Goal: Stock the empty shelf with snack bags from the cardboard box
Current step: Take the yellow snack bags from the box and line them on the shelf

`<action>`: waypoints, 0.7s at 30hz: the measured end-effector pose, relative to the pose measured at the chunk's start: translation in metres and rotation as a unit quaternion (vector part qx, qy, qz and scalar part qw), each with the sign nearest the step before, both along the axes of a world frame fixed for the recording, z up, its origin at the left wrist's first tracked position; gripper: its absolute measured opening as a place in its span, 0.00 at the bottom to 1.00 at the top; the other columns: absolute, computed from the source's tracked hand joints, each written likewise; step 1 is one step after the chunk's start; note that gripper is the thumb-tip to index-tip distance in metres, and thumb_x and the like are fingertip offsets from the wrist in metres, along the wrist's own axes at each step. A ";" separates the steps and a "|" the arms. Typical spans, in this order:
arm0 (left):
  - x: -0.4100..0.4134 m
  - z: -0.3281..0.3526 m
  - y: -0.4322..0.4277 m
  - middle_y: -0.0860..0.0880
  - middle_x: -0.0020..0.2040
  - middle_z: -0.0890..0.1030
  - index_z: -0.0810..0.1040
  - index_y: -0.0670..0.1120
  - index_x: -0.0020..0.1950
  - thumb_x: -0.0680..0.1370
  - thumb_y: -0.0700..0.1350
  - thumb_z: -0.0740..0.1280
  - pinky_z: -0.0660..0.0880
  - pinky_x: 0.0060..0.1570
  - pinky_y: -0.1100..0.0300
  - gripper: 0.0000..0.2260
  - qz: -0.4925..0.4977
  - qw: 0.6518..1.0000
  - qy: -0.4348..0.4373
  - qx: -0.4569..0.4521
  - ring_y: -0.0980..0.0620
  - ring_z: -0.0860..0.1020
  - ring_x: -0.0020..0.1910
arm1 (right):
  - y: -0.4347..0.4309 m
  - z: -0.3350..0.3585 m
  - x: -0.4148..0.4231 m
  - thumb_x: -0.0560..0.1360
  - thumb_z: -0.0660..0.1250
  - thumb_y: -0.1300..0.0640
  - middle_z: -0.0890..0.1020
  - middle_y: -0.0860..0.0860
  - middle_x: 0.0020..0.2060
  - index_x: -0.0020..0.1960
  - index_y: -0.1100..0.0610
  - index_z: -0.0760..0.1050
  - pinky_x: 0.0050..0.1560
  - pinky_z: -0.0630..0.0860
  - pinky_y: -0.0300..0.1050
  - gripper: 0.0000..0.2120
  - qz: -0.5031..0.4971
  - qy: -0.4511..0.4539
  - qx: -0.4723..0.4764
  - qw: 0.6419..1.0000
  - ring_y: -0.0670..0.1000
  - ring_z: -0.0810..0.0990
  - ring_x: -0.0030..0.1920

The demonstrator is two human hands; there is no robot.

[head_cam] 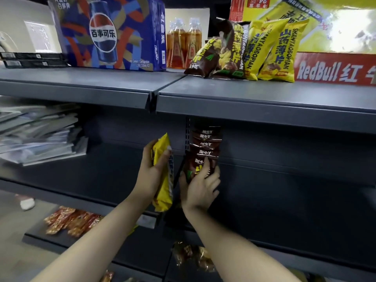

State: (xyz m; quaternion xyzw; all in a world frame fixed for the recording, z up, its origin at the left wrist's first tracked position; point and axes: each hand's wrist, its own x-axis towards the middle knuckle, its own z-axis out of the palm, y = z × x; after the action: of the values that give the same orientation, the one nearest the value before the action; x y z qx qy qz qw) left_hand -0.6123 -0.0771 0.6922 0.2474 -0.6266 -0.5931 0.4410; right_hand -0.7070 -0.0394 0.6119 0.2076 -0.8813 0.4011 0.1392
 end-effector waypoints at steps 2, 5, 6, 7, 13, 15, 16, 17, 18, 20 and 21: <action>0.001 -0.001 -0.003 0.57 0.54 0.75 0.66 0.58 0.64 0.78 0.50 0.64 0.73 0.47 0.63 0.15 -0.001 1.000 0.002 -0.002 0.59 0.75 0.52 | -0.001 -0.002 -0.002 0.66 0.70 0.36 0.64 0.59 0.71 0.72 0.49 0.54 0.50 0.73 0.57 0.42 -0.010 -0.002 0.021 1.000 0.60 0.71 0.62; 0.002 -0.004 -0.008 0.54 0.56 0.75 0.66 0.59 0.63 0.77 0.52 0.64 0.74 0.53 0.57 0.15 -0.003 1.000 0.004 0.000 0.55 0.76 0.55 | -0.002 -0.004 -0.005 0.67 0.68 0.35 0.61 0.60 0.73 0.74 0.49 0.51 0.54 0.72 0.61 0.44 -0.020 -0.013 0.046 0.999 0.61 0.68 0.66; 0.003 -0.005 -0.009 0.53 0.58 0.75 0.67 0.60 0.63 0.77 0.52 0.64 0.74 0.55 0.55 0.15 -0.003 1.000 0.005 0.001 0.54 0.76 0.56 | -0.003 -0.004 -0.005 0.67 0.68 0.35 0.60 0.60 0.74 0.74 0.49 0.51 0.55 0.72 0.61 0.44 -0.020 -0.015 0.049 0.999 0.61 0.68 0.67; 0.004 -0.006 -0.009 0.52 0.59 0.75 0.67 0.60 0.63 0.77 0.52 0.64 0.74 0.57 0.53 0.16 -0.003 1.000 0.007 0.001 0.53 0.76 0.57 | -0.004 -0.004 -0.005 0.67 0.68 0.35 0.60 0.59 0.74 0.75 0.49 0.50 0.55 0.72 0.61 0.44 -0.018 -0.016 0.052 0.998 0.61 0.67 0.67; 0.003 -0.002 -0.004 0.51 0.61 0.74 0.66 0.56 0.67 0.77 0.51 0.65 0.73 0.61 0.50 0.19 0.007 1.000 0.005 -0.021 0.52 0.75 0.59 | -0.005 0.000 -0.003 0.68 0.66 0.35 0.56 0.58 0.75 0.76 0.49 0.49 0.59 0.70 0.61 0.45 -0.011 -0.027 0.052 0.998 0.60 0.63 0.70; 0.001 0.004 0.002 0.52 0.61 0.74 0.66 0.55 0.68 0.77 0.50 0.66 0.74 0.59 0.56 0.20 0.009 0.999 0.005 -0.045 0.54 0.75 0.59 | 0.001 0.003 -0.002 0.69 0.64 0.33 0.53 0.57 0.76 0.77 0.49 0.47 0.61 0.68 0.61 0.45 0.006 -0.039 0.052 0.998 0.59 0.60 0.72; -0.001 0.007 0.006 0.52 0.61 0.74 0.65 0.54 0.68 0.77 0.49 0.66 0.74 0.57 0.60 0.20 0.007 0.998 0.006 -0.058 0.56 0.75 0.59 | 0.006 0.006 -0.002 0.70 0.62 0.32 0.52 0.57 0.76 0.77 0.49 0.46 0.61 0.68 0.61 0.45 0.016 -0.044 0.045 0.998 0.58 0.59 0.72; -0.005 0.009 0.010 0.52 0.62 0.74 0.65 0.54 0.69 0.77 0.49 0.66 0.74 0.56 0.63 0.21 0.004 0.997 0.004 -0.073 0.58 0.75 0.59 | 0.012 0.009 -0.003 0.70 0.61 0.32 0.52 0.56 0.76 0.77 0.50 0.46 0.62 0.67 0.61 0.44 0.026 -0.049 0.032 0.998 0.58 0.58 0.73; -0.008 0.010 0.014 0.52 0.62 0.73 0.65 0.54 0.69 0.77 0.50 0.66 0.74 0.56 0.63 0.22 0.000 0.996 0.000 -0.089 0.57 0.75 0.59 | 0.020 0.013 -0.004 0.72 0.60 0.33 0.53 0.55 0.76 0.77 0.50 0.47 0.62 0.67 0.60 0.43 0.034 -0.050 0.015 0.998 0.57 0.58 0.73; -0.017 0.013 0.023 0.51 0.64 0.72 0.64 0.58 0.68 0.74 0.57 0.68 0.73 0.62 0.54 0.25 -0.006 0.993 -0.011 -0.116 0.53 0.73 0.63 | 0.040 0.021 -0.012 0.74 0.61 0.37 0.59 0.55 0.74 0.76 0.53 0.52 0.60 0.69 0.58 0.37 0.042 -0.038 -0.021 0.998 0.57 0.61 0.71; -0.023 0.015 0.030 0.50 0.64 0.71 0.64 0.59 0.68 0.73 0.59 0.68 0.72 0.64 0.51 0.26 -0.007 0.991 -0.015 -0.132 0.52 0.72 0.64 | 0.053 0.024 -0.018 0.76 0.61 0.40 0.63 0.55 0.71 0.75 0.55 0.56 0.59 0.70 0.56 0.34 0.046 -0.033 -0.039 0.998 0.57 0.63 0.69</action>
State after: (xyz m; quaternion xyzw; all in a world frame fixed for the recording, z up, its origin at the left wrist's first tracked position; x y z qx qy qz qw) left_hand -0.6356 -0.0467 0.7072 0.1919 -0.7077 -0.5042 0.4562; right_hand -0.7254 0.0135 0.6359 0.2287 -0.8586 0.4480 0.0991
